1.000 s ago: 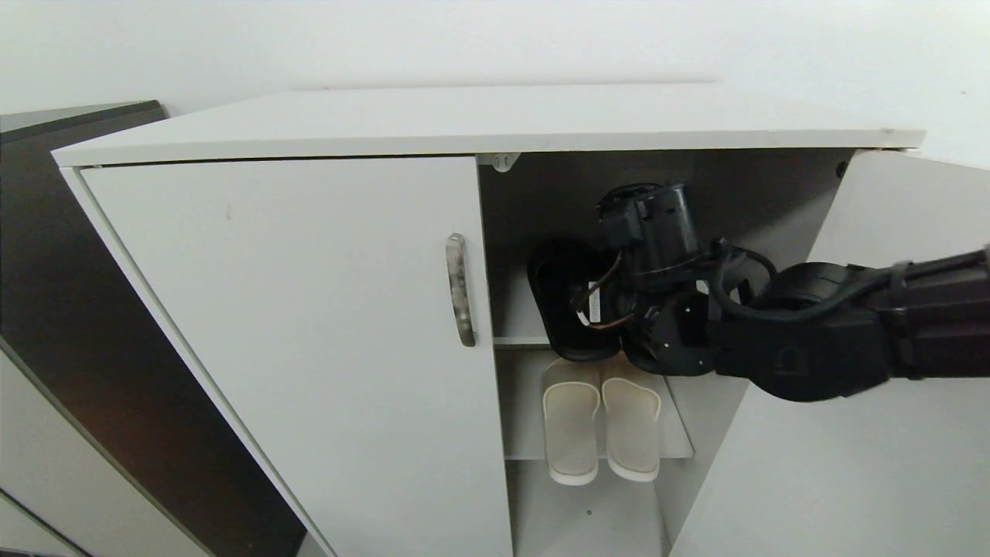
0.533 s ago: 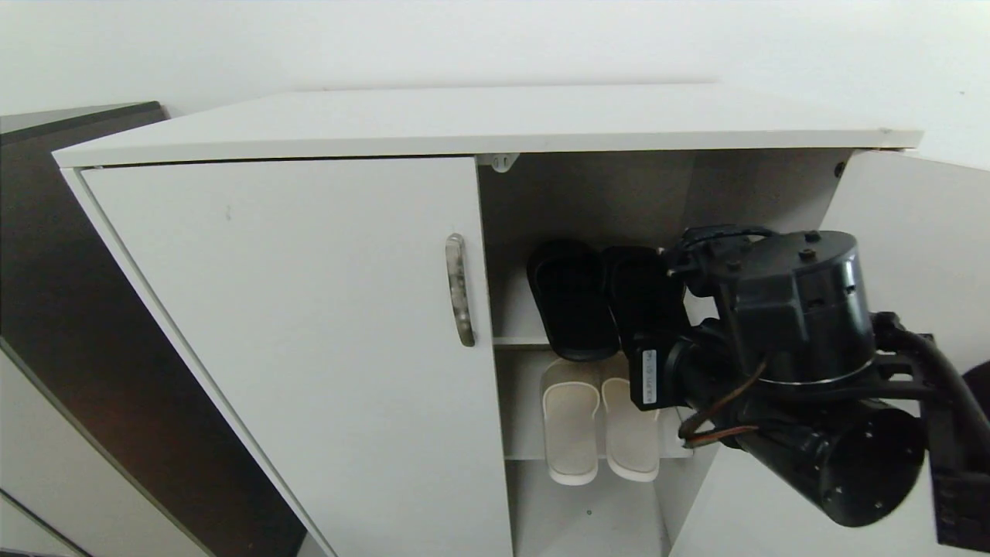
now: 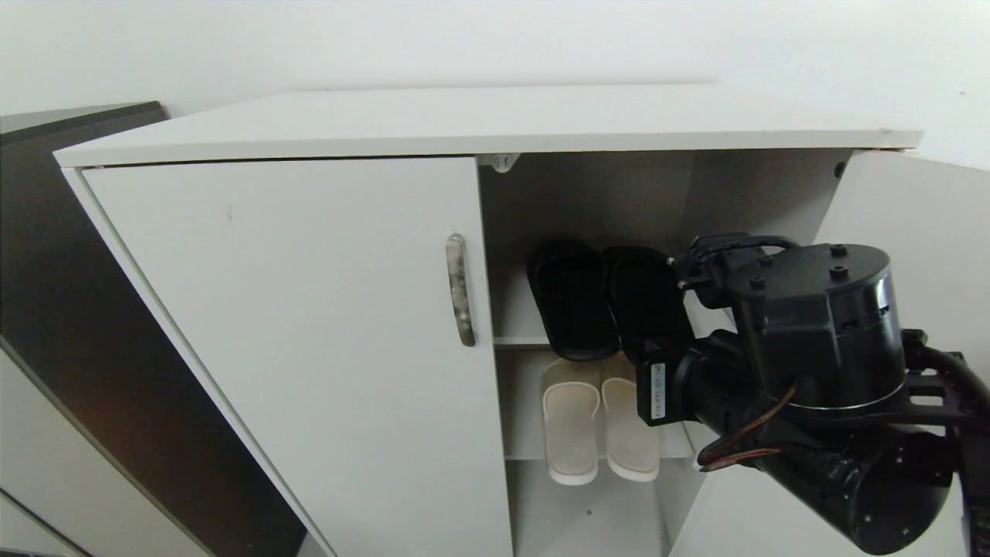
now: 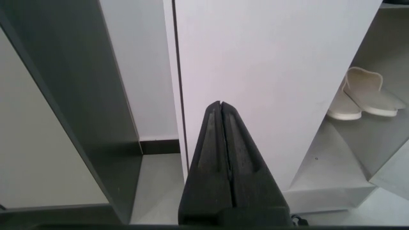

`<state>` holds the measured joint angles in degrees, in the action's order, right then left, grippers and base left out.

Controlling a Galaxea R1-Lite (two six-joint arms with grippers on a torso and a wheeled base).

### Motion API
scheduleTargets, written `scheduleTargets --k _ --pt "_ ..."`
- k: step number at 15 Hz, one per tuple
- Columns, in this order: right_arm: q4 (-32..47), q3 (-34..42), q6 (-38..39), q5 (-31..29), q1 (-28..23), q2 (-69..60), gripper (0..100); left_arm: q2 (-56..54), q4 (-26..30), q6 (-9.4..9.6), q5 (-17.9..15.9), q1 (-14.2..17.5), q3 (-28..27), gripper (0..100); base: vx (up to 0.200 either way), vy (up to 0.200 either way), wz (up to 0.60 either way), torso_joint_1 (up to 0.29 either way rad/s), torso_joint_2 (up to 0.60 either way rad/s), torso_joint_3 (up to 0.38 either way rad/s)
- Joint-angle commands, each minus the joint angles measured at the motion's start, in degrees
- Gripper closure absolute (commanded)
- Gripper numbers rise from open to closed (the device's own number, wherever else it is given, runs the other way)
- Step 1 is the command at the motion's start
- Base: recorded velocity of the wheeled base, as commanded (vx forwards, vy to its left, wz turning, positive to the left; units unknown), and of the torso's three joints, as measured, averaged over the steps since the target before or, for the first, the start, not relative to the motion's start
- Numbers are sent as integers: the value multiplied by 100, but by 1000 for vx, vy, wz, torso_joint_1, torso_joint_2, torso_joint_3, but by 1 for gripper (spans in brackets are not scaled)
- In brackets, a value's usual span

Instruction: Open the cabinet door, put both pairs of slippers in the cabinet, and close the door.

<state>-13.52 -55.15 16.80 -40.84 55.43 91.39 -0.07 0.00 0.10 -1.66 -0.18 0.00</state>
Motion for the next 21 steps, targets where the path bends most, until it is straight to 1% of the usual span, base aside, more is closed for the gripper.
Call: scheduleTargets --k 1,2,21 --pt "-2 13 -1 -3 3 45 100 7 0 -1 -1 1 0 100 0 0 0 0 0 0" --pt "-10 22 -1 -3 3 45 100 7 0 -1 -1 1 0 100 0 0 0 0 0 0" --pt "-169 215 -19 -3 3 45 100 7 0 -1 -1 1 0 100 -200 0 0 1 2 3"
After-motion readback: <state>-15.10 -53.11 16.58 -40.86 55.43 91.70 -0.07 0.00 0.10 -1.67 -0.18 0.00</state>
